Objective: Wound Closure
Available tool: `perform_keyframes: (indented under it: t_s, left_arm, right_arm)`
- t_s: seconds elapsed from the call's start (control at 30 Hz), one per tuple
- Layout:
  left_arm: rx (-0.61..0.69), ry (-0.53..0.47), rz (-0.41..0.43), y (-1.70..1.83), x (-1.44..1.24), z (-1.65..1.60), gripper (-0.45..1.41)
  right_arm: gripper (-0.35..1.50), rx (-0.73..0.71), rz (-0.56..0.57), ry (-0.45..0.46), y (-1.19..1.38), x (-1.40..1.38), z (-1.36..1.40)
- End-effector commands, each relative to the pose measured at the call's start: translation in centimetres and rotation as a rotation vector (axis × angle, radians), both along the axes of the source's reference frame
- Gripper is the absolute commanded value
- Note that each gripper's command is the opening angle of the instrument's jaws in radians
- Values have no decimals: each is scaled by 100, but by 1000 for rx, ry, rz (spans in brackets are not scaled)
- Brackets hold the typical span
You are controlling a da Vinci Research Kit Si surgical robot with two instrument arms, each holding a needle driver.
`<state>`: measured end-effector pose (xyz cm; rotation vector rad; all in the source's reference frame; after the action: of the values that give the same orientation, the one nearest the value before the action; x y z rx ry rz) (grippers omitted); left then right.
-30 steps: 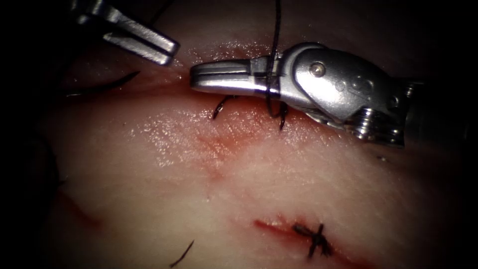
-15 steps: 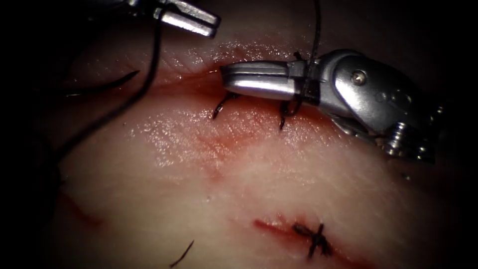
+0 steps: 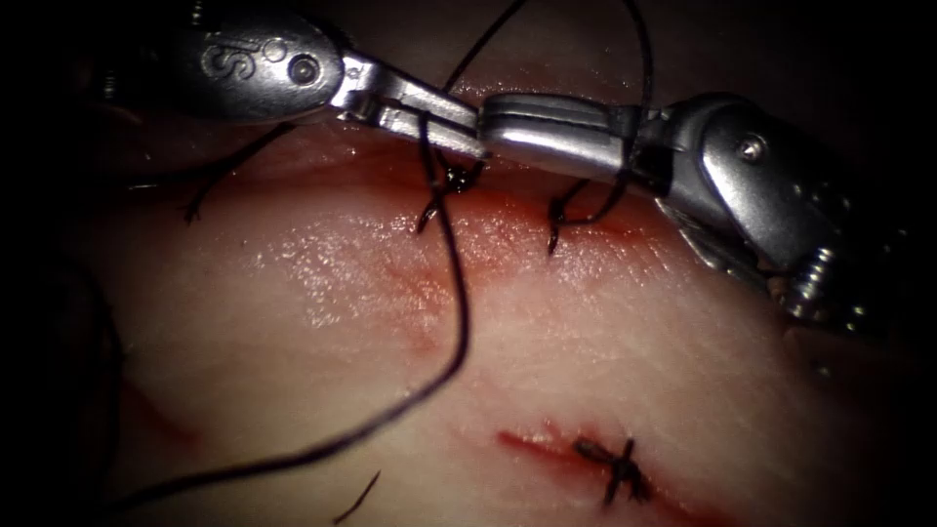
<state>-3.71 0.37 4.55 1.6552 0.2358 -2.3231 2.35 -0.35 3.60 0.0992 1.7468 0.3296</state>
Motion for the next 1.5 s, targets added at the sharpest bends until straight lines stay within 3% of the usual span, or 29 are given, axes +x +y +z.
perform_keyframes:
  t_s: [0.03,0.5,0.73,0.77,0.8,0.9,0.97,1.23,1.3,1.4,1.5]
  left_arm:
    - [-2,-4,3,-1,-9,5,-45]
    - [-3,-31,23,-30,-42,3,-45]
    - [-5,-52,42,-41,-52,-11,-45]
    - [-4,-55,46,-45,-50,-15,-45]
    - [-4,-55,46,-45,-50,-15,-45]
    - [-4,-59,53,-51,-44,-21,-45]
    - [-6,-60,57,-55,-39,-24,-45]
    - [-12,-55,57,-66,-37,-33,-45]
    - [-11,-54,55,-66,-39,-35,-45]
    - [-10,-54,54,-65,-41,-35,-45]
    - [-11,-55,55,-63,-40,-33,-45]
  right_arm:
    - [-35,-1,11,-12,6,11,2]
    - [-35,2,53,-40,3,29,1]
    - [-35,9,50,-124,3,44,0]
    - [-3,13,78,-184,5,44,1]
    - [-3,13,78,-184,5,44,1]
    - [52,24,133,-246,6,37,6]
    - [62,20,157,-291,3,32,10]
    - [73,281,193,-457,-24,8,35]
    - [51,395,212,-457,-31,3,39]
    - [32,492,257,-452,-41,-6,43]
    - [34,582,306,-448,-49,-14,43]
